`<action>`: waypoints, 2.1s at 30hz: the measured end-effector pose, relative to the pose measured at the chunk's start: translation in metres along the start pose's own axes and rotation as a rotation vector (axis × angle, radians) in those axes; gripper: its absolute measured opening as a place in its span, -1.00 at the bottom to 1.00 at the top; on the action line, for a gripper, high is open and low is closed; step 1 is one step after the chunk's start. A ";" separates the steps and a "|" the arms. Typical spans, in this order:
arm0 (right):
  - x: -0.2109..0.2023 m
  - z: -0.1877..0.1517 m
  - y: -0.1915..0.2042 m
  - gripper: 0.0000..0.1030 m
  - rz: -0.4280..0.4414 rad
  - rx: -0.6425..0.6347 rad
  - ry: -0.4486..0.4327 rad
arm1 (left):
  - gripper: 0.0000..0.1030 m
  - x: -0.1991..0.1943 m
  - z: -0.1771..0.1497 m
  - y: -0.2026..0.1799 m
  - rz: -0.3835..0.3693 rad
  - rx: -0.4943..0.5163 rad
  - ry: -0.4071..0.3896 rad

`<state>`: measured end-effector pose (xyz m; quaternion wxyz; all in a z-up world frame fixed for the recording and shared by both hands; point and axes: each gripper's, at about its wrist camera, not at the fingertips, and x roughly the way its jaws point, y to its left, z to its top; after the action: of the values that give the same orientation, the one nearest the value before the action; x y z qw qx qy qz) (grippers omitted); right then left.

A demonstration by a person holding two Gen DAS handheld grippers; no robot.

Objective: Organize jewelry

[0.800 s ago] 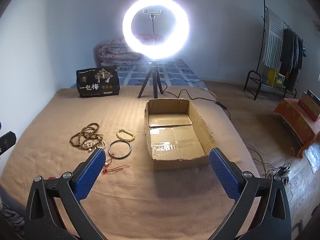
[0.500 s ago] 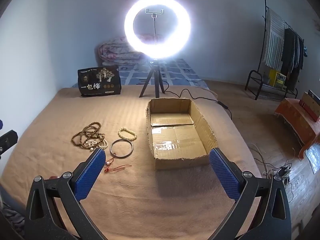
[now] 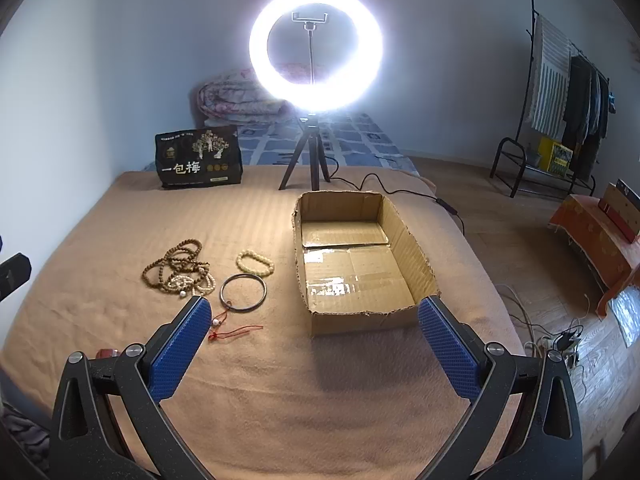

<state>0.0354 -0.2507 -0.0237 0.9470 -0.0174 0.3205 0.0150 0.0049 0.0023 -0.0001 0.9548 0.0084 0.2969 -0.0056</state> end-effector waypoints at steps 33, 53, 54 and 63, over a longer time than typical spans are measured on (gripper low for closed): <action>0.004 0.000 -0.004 0.99 0.004 0.019 0.029 | 1.00 -0.004 0.002 -0.003 0.005 0.002 -0.005; 0.004 -0.002 -0.004 0.99 0.005 0.020 0.033 | 1.00 -0.005 0.004 -0.005 0.004 0.004 0.000; 0.004 -0.002 -0.004 0.99 0.006 0.020 0.033 | 1.00 -0.005 0.004 -0.005 0.003 0.003 0.000; 0.005 -0.004 -0.003 0.99 0.011 0.015 0.037 | 1.00 0.000 -0.001 -0.013 0.000 0.003 0.004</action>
<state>0.0374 -0.2538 -0.0295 0.9409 -0.0091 0.3382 0.0174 0.0037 -0.0107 -0.0014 0.9542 0.0100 0.2989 -0.0060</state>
